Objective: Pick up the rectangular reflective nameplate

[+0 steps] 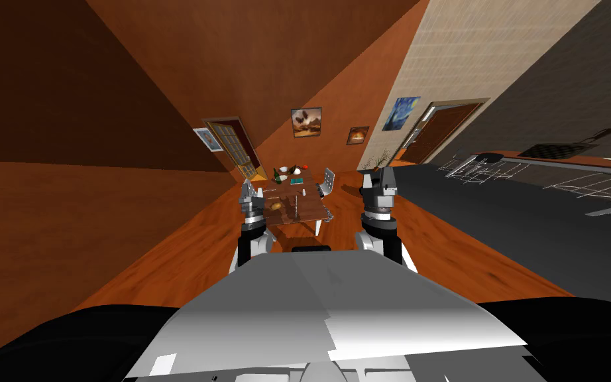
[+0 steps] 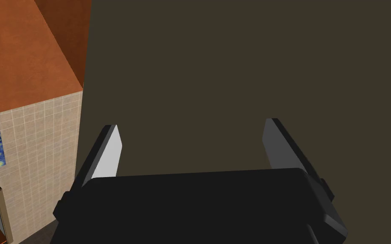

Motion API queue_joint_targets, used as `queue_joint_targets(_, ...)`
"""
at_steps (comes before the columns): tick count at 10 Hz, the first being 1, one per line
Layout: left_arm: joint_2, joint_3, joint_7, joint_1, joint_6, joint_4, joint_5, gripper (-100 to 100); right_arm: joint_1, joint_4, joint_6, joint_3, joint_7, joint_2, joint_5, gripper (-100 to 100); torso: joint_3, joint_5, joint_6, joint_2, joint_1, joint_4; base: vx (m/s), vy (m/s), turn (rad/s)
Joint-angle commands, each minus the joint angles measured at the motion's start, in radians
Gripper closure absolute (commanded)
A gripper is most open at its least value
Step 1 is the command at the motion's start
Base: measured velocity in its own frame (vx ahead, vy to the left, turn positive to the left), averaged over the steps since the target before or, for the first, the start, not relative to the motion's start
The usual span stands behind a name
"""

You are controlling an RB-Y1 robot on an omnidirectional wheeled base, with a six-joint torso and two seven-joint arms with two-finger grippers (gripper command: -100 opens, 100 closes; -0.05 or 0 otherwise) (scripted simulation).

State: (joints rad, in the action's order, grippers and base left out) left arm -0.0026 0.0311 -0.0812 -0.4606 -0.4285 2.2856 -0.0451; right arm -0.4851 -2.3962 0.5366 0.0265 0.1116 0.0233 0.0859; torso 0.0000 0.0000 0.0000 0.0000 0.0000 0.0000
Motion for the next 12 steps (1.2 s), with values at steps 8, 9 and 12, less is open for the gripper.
queue_joint_targets(8,0.147,0.002,-0.016,0.088,0.119,-0.111,-0.012,-100,0.0,0.0,0.0,0.0,0.0,0.0,0.0,0,0.0,0.001,0.0,0.001,0.005,0.0,-0.01,0.051,-0.087)
queue_joint_targets(9,0.155,0.002,-0.017,0.106,0.143,-0.135,-0.015,-100,0.0,0.0,0.0,0.0,0.0,0.0,0.0,0,0.0,0.001,0.0,0.0,0.005,0.0,-0.009,0.07,-0.147)
queue_joint_targets(12,0.164,0.003,-0.02,0.146,0.198,-0.188,-0.021,-100,0.0,0.0,0.0,0.0,0.0,0.0,0.0,0,0.0,0.001,0.0,0.0,0.006,0.0,-0.015,0.074,-0.114)
